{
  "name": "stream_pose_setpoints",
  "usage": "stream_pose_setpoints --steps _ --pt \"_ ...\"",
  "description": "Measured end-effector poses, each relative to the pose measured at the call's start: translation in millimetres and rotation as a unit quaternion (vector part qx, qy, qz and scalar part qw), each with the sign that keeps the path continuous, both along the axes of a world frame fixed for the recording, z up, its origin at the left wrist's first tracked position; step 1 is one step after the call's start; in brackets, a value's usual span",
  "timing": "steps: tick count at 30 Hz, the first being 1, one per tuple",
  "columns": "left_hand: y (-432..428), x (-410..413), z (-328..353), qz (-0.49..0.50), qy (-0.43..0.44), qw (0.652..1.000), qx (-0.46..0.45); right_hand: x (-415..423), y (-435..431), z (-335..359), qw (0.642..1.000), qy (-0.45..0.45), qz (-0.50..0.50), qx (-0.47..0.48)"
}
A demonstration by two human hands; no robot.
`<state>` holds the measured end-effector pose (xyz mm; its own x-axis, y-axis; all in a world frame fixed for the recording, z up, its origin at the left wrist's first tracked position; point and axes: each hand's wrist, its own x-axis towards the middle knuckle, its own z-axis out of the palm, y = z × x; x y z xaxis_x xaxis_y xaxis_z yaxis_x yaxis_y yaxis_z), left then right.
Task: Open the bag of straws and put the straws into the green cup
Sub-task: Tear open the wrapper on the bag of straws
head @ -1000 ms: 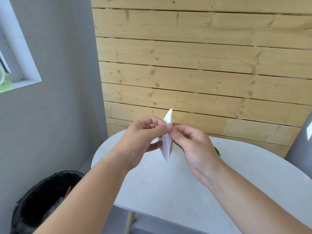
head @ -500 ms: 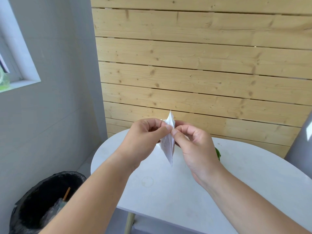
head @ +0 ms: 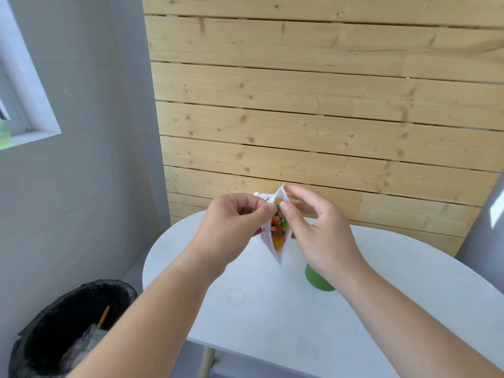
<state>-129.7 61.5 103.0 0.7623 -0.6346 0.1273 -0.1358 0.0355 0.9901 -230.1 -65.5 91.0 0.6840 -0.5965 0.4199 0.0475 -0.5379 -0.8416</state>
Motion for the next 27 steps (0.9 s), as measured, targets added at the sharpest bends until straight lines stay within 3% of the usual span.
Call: stream_pose_setpoints --steps 4,13,16,19,22,24,27 --pt "-1.6 0.3 -1.3 0.016 0.003 1.000 0.001 -4.2 -5.5 5.6 0.996 -0.003 0.032 0.081" --pt "-7.2 -10.5 -4.2 0.058 0.034 0.998 -0.006 -0.3 -6.9 1.9 0.993 -0.022 -0.005 0.116" --pt "-9.9 -12.7 -8.1 0.104 0.135 0.985 0.030 -1.3 -8.6 7.6 0.981 -0.068 -0.016 0.179" --pt "-14.9 -6.9 -23.0 0.066 0.309 0.948 0.048 -2.1 -9.2 13.8 0.958 -0.112 -0.009 0.264" --pt "-19.4 0.0 -39.0 -0.050 0.470 0.875 -0.101 -3.0 -6.4 16.6 0.925 -0.145 0.030 0.351" --pt "-22.1 -0.4 -41.6 -0.113 0.494 0.837 -0.208 -3.4 -3.5 16.6 0.897 -0.155 0.066 0.408" --pt "-30.1 -1.8 -41.2 -0.091 0.482 0.809 -0.324 -3.1 0.7 13.3 0.853 -0.149 0.097 0.491"
